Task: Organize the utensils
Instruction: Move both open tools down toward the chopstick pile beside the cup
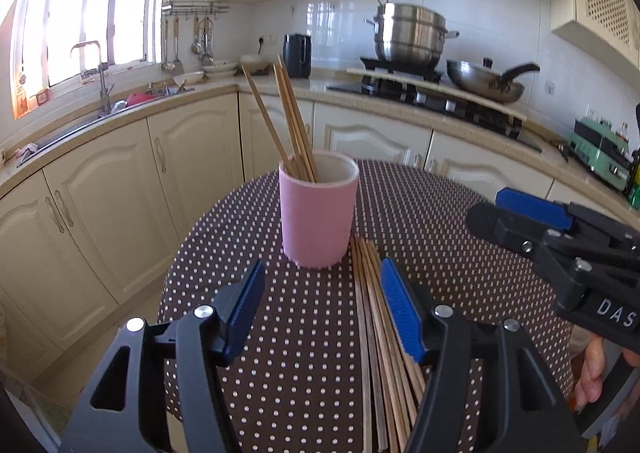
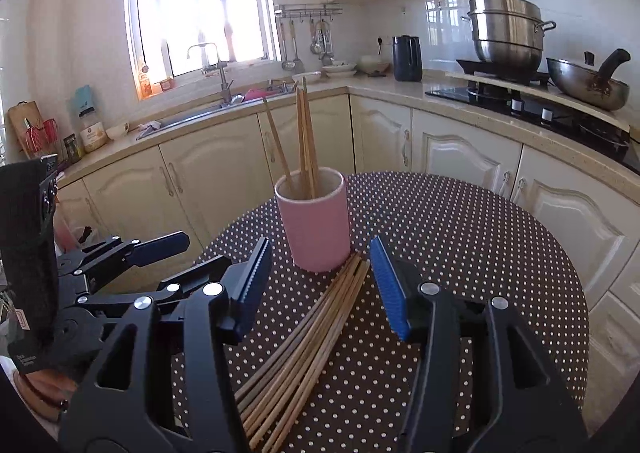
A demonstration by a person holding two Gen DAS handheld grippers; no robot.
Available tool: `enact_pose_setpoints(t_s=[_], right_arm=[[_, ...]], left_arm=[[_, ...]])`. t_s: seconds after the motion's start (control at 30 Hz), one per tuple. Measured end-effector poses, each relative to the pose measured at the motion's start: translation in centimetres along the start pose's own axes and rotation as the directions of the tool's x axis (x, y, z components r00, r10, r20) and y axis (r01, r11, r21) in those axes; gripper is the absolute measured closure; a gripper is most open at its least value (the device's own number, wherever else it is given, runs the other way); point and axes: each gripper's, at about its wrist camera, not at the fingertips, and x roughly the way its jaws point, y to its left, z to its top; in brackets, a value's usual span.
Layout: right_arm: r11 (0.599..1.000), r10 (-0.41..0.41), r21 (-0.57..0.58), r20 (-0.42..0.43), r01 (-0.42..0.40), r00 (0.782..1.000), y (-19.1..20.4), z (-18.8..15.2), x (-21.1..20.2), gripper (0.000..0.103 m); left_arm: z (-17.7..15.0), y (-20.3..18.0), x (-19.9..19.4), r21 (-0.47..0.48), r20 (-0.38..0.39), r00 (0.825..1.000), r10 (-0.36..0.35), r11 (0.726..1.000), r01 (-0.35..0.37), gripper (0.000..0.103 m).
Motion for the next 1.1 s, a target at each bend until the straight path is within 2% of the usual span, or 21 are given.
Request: enact_pose_setpoints(t_s=[0.17,0.47,0.93,1.07,1.1], right_arm=[[1.000,0.003,0.006,-0.048,-0.002,0.999,-0.7,-1.6,0.6,0.051],[1.000,0.003,0.022,-0.144,0.000,0.990,-2.3,-4.1,2.1,0.051],[0.995,0.029,0.097,-0.277,-0.002,0.960,-4.6,-6.4,4.9,0.051],[0.994,0.040,0.111,-0.299,-0.007,0.954,-4.9,-6.7,5.4,0.051],[0.993,0.045,0.115,-0.302,-0.010,0.952,-5.0,-6.6,5.6,0.051]], left_arm=[[-1.1,-0.6,1.4,0.012,-0.084,0.996,-0.029,0.999,0.030,0.043],[-3.2,-1.5,4.8,0.022,-0.241,0.969,-0.049,0.998,0.056,0.043],[-4.4,-1.1,8.7,-0.054,-0.364,0.923,-0.125,0.992,0.113,0.044],[-4.6,-1.6,9.7,-0.048,-0.388,0.914,-0.121,0.993,0.111,0.044],[-4.5,-1.7,9.9,-0.041,-0.385,0.917,-0.107,0.994,0.098,0.048]])
